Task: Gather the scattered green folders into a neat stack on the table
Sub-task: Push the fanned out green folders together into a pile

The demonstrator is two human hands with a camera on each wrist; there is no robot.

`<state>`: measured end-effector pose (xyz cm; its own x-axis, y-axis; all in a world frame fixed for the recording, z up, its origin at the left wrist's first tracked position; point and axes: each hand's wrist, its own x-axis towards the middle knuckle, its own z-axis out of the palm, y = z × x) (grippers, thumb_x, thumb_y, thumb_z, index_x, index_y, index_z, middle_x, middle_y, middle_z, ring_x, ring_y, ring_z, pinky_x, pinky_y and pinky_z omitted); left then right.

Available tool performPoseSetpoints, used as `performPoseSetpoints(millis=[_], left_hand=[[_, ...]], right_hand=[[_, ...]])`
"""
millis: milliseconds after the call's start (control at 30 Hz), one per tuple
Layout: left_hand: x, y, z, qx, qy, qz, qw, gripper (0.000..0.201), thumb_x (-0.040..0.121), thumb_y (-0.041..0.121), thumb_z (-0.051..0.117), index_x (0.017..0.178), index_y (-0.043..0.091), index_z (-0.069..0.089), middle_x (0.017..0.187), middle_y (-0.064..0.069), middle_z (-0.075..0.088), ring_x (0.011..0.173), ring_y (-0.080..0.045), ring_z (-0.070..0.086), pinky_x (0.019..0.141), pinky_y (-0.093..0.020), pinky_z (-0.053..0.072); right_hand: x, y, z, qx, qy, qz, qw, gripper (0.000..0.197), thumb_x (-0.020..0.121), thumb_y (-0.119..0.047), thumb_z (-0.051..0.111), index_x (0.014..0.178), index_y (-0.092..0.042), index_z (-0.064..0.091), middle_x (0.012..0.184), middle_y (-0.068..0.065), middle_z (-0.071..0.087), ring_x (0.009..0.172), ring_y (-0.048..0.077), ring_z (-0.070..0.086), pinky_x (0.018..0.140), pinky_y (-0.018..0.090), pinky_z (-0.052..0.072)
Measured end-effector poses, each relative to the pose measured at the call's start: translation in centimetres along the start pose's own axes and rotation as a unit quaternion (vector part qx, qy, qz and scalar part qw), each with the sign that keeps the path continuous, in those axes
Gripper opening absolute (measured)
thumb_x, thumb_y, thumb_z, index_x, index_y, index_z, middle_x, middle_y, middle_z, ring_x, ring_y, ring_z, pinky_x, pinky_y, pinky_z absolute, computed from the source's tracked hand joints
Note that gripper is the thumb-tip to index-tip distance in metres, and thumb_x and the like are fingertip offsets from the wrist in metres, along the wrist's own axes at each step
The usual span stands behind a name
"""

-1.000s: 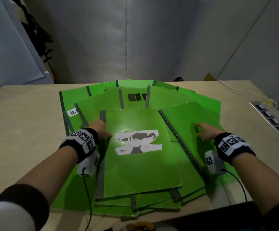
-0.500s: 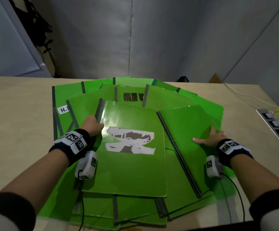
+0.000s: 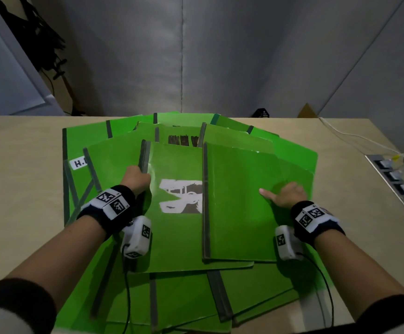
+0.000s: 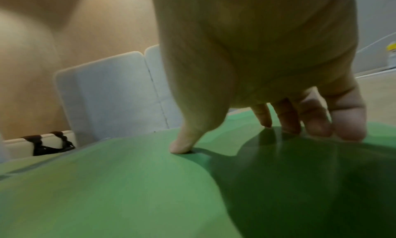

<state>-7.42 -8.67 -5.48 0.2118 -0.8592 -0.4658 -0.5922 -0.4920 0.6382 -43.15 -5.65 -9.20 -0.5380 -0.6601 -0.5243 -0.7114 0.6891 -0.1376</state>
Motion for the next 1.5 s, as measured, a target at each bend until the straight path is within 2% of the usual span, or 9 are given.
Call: performPoseSetpoints(millis=[133, 267, 367, 467, 567, 867, 1033, 1333, 1500], left_hand=[[-0.2, 1.5, 0.7, -0.04, -0.019, -0.009, 0.999, 0.033, 0.094, 0.001, 0.035, 0.121, -0.016, 0.044, 0.069, -0.008, 0.039, 0.066, -0.024, 0.044, 0.055, -0.031, 0.037], [-0.3, 3.0, 1.4, -0.113, -0.084, -0.025, 0.99, 0.06, 0.099, 0.034, 0.032, 0.138, -0.012, 0.03, 0.1, -0.021, 0.054, 0.089, -0.03, 0.056, 0.079, -0.036, 0.049], [0.4, 2.9, 1.7, -0.112, -0.098, -0.019, 0.989, 0.077, 0.093, 0.043, 0.044, 0.145, -0.008, 0.02, 0.15, -0.028, 0.029, 0.136, -0.041, 0.035, 0.109, -0.049, 0.034], [0.9, 2.9, 1.9, -0.121, -0.095, -0.027, 0.988, 0.086, 0.084, 0.042, 0.061, 0.143, -0.006, 0.022, 0.146, -0.026, 0.034, 0.133, -0.039, 0.039, 0.107, -0.05, 0.036], [0.7, 3.5, 2.5, -0.12, -0.094, -0.026, 0.988, 0.09, 0.082, 0.037, 0.066, 0.145, -0.001, 0.015, 0.15, -0.023, 0.029, 0.135, -0.038, 0.034, 0.107, -0.049, 0.033], [0.1, 3.5, 3.8, -0.14, -0.125, -0.043, 0.981, 0.078, 0.076, 0.02, 0.074, 0.137, -0.004, 0.031, 0.089, -0.012, 0.053, 0.073, -0.021, 0.055, 0.05, -0.029, 0.048], [-0.6, 2.1, 3.6, -0.144, -0.127, -0.031, 0.981, 0.068, 0.077, 0.015, 0.073, 0.132, -0.001, 0.036, 0.083, -0.009, 0.05, 0.068, -0.02, 0.051, 0.052, -0.029, 0.042], [-2.4, -1.9, 0.8, -0.175, -0.163, -0.018, 0.971, 0.059, 0.087, 0.012, 0.06, 0.137, -0.003, 0.032, 0.076, -0.005, 0.045, 0.059, -0.014, 0.042, 0.046, -0.025, 0.039], [-1.2, -5.3, -3.0, -0.152, -0.049, -0.042, 0.986, 0.065, 0.076, 0.025, 0.073, 0.132, 0.005, 0.046, 0.111, -0.017, 0.057, 0.087, -0.027, 0.057, 0.056, -0.032, 0.048]], right_hand=[[2.0, -1.6, 0.7, 0.017, -0.056, -0.035, 0.998, 0.084, 0.037, -0.088, 0.047, 0.065, -0.013, 0.022, 0.065, 0.005, 0.019, 0.052, 0.014, 0.021, 0.053, 0.028, 0.032], [-1.8, -3.8, -0.5, 0.078, -0.056, -0.054, 0.994, 0.064, 0.08, -0.045, 0.064, 0.118, 0.004, 0.047, 0.073, 0.007, 0.045, 0.058, 0.016, 0.048, 0.046, 0.022, 0.036], [-1.9, -3.7, -1.4, 0.11, -0.037, -0.069, 0.991, 0.046, 0.079, -0.04, 0.067, 0.101, -0.001, 0.056, 0.082, 0.009, 0.055, 0.063, 0.017, 0.05, 0.057, 0.031, 0.05], [-1.6, -3.8, -2.1, 0.067, -0.011, -0.057, 0.996, 0.074, 0.073, -0.054, 0.065, 0.12, 0.002, 0.052, 0.126, 0.025, 0.051, 0.11, 0.033, 0.055, 0.105, 0.047, 0.042], [-1.6, -4.6, -2.0, 0.06, -0.027, -0.068, 0.996, 0.085, 0.081, -0.052, 0.061, 0.142, -0.002, 0.031, 0.151, 0.025, 0.027, 0.136, 0.04, 0.033, 0.111, 0.052, 0.032], [-3.4, -4.0, -0.4, 0.137, -0.054, -0.107, 0.983, 0.085, 0.078, -0.044, 0.067, 0.147, -0.021, 0.024, 0.156, 0.022, 0.014, 0.139, 0.042, 0.027, 0.108, 0.056, 0.029], [-5.1, -3.3, 0.3, 0.164, -0.071, -0.131, 0.975, 0.083, 0.08, -0.045, 0.065, 0.149, -0.03, 0.021, 0.158, 0.019, 0.006, 0.143, 0.041, 0.018, 0.11, 0.059, 0.021], [-8.7, -3.7, 1.2, 0.187, -0.039, -0.087, 0.978, 0.05, 0.094, -0.028, 0.052, 0.128, 0.008, 0.045, 0.135, 0.025, 0.05, 0.123, 0.037, 0.051, 0.092, 0.038, 0.047], [-9.2, -4.4, 2.8, 0.147, -0.025, -0.096, 0.984, 0.051, 0.085, -0.041, 0.06, 0.117, -0.002, 0.053, 0.134, 0.021, 0.046, 0.118, 0.036, 0.051, 0.101, 0.047, 0.045]])
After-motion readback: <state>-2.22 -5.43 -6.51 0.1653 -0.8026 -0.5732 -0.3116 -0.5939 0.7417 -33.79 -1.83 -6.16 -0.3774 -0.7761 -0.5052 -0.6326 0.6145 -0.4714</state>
